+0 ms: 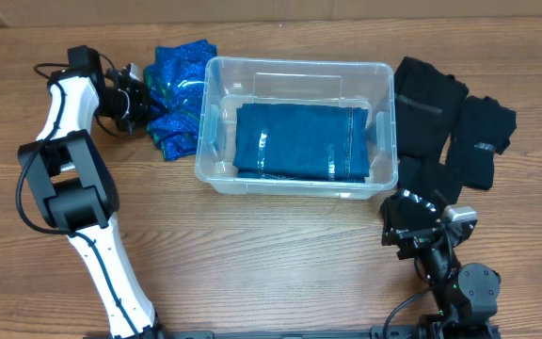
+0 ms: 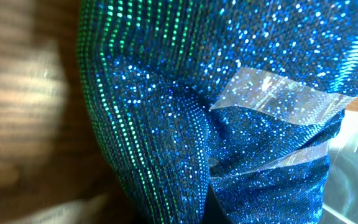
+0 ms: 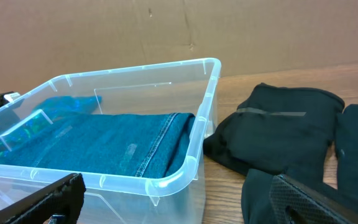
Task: Pack container
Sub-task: 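Move the left gripper to the sparkly blue fabric and grasp it, then carry the sparkly fabric into the bin's left side and release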
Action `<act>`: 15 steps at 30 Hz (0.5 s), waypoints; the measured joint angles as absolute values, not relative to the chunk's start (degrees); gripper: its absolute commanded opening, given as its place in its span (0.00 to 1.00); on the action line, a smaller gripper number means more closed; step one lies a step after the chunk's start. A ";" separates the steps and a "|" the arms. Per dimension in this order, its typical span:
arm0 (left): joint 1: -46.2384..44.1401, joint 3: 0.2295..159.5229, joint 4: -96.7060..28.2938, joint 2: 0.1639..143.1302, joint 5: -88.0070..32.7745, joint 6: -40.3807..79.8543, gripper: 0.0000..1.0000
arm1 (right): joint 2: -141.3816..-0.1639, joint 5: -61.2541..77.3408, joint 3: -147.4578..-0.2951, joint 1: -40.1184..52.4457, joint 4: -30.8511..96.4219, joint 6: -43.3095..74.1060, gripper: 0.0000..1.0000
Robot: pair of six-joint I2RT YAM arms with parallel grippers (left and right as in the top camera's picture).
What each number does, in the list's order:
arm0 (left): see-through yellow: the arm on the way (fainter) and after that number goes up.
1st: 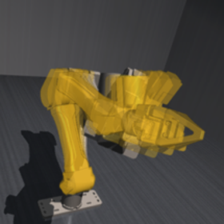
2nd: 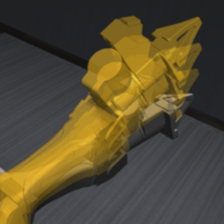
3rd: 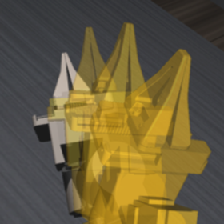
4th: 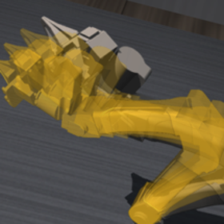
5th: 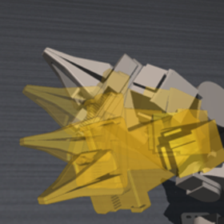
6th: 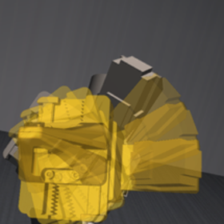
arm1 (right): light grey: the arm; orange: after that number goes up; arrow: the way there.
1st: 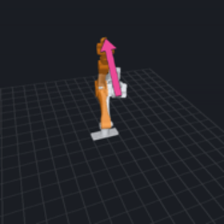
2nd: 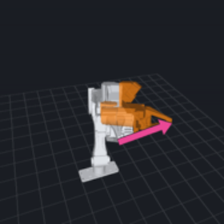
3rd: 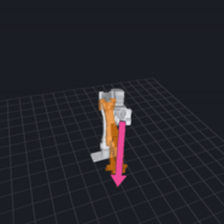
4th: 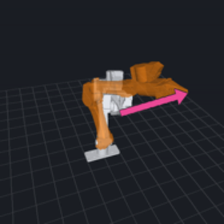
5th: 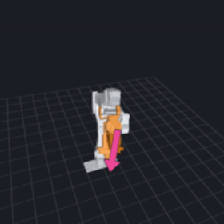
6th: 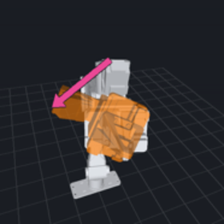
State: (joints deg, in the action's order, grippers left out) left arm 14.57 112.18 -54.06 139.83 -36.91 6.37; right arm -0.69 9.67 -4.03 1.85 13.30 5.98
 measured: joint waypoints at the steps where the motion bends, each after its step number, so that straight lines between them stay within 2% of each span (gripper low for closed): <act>1: 14.79 112.40 -55.59 139.83 -36.88 6.31 0.04 | -0.69 9.67 -4.03 1.85 13.30 5.98 1.00; 10: 18.98 122.06 -77.21 136.07 -39.07 2.92 0.04 | -0.69 9.67 -4.03 1.85 13.32 6.00 1.00; 15: 18.85 130.04 -87.44 122.08 -42.04 -0.73 0.04 | -0.69 9.65 -4.03 1.85 13.30 5.98 1.00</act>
